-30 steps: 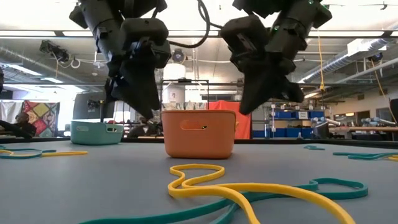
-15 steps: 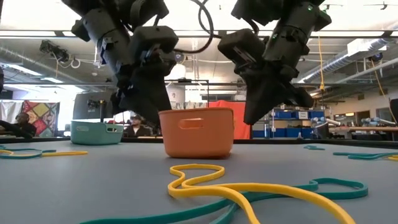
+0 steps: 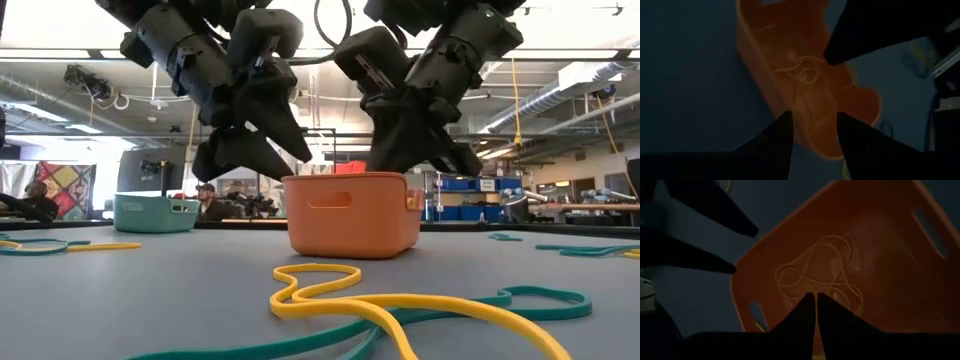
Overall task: Sort rubber bands into baskets
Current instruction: Put the top yellow rubber band into the orange bin
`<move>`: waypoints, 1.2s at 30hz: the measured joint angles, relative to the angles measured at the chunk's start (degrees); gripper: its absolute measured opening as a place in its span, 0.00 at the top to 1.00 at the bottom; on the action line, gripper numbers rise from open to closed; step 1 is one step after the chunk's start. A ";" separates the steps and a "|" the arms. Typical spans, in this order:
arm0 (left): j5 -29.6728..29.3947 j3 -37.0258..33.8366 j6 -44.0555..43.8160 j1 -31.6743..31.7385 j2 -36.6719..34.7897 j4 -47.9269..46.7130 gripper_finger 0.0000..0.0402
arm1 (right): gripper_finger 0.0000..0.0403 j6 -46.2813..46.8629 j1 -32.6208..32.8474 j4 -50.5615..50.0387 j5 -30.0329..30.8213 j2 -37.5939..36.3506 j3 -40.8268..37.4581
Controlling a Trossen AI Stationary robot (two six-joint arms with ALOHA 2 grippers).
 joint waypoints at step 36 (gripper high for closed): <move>-11.02 0.00 -2.84 -0.90 -21.06 -19.27 0.61 | 0.97 -18.31 -11.17 -4.78 3.55 -1.69 -0.07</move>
